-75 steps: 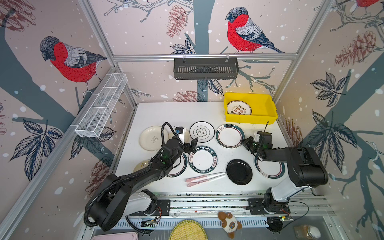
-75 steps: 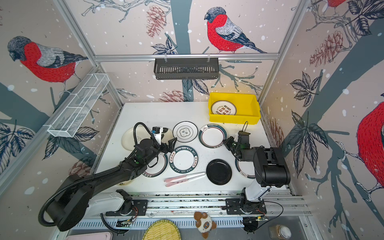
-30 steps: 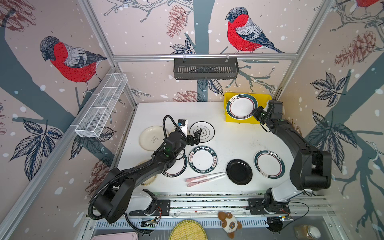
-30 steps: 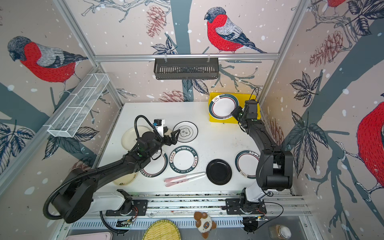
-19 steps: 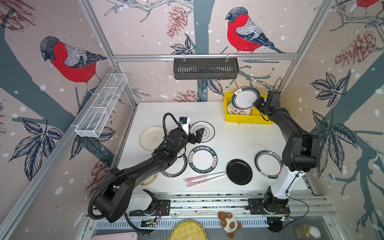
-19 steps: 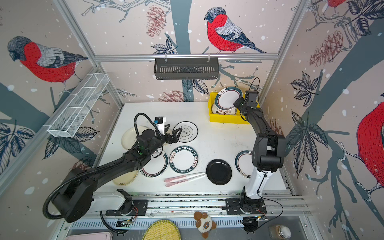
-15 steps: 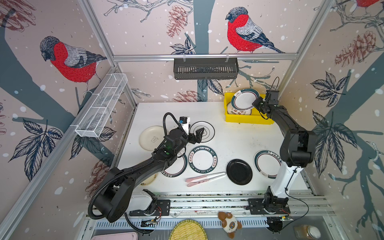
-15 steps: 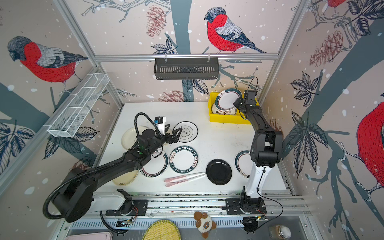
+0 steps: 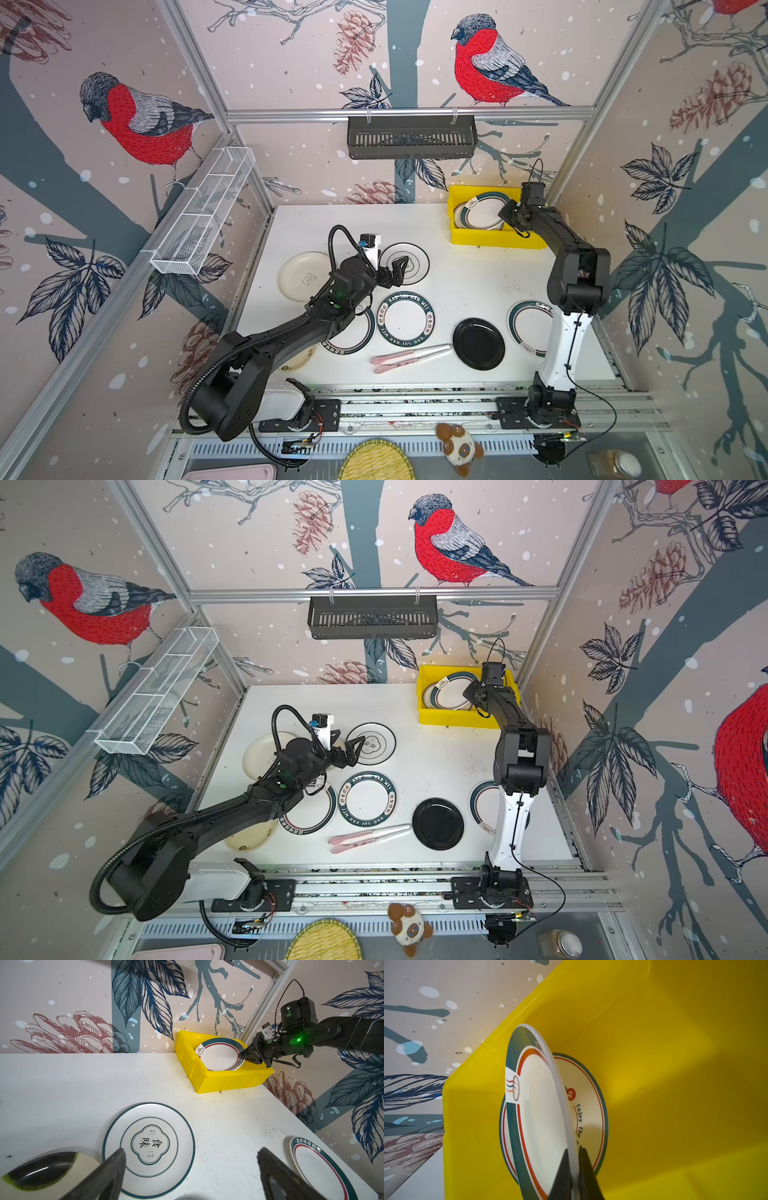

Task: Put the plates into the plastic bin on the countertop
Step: 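Carry the green-rimmed plate with the right gripper over the yellow bin, then lower the plate into the bin and open the right gripper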

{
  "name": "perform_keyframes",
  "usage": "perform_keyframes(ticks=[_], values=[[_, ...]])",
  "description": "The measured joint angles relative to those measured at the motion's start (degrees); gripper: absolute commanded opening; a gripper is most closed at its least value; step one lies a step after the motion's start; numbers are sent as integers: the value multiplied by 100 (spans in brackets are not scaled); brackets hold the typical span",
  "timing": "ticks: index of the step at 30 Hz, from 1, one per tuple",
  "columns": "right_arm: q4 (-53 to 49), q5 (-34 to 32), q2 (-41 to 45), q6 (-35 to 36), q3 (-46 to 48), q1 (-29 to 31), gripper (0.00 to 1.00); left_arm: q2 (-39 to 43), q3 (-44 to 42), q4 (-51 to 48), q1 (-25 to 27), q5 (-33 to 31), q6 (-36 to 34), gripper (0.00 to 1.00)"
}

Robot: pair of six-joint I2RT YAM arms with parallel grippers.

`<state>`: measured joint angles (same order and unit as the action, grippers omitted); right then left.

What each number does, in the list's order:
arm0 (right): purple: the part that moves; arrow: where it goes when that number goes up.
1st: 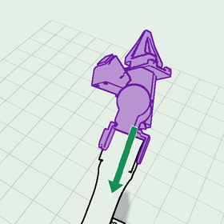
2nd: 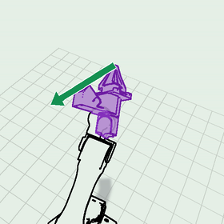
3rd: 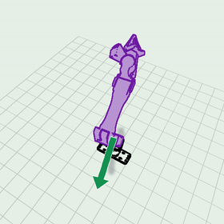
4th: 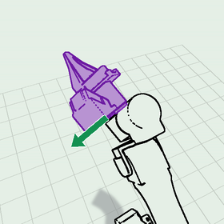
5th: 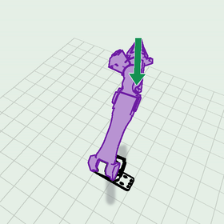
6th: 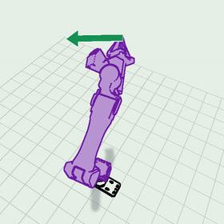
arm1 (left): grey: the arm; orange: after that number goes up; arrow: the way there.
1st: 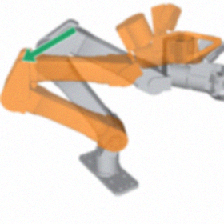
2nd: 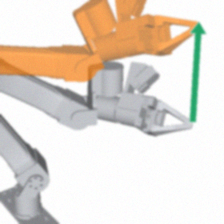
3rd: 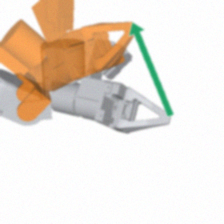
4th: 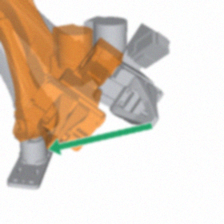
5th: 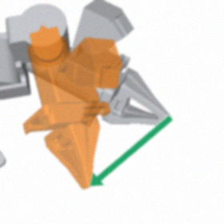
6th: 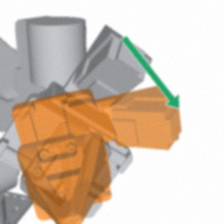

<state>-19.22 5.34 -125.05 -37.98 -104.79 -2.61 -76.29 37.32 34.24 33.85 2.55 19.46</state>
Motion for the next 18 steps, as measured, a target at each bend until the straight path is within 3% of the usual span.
perform_keyframes(ticks=[18], values=[[-166, -59, -789, 66, -846, 221, 6, 170, -216, 11, 0, -195, 15, 98]])
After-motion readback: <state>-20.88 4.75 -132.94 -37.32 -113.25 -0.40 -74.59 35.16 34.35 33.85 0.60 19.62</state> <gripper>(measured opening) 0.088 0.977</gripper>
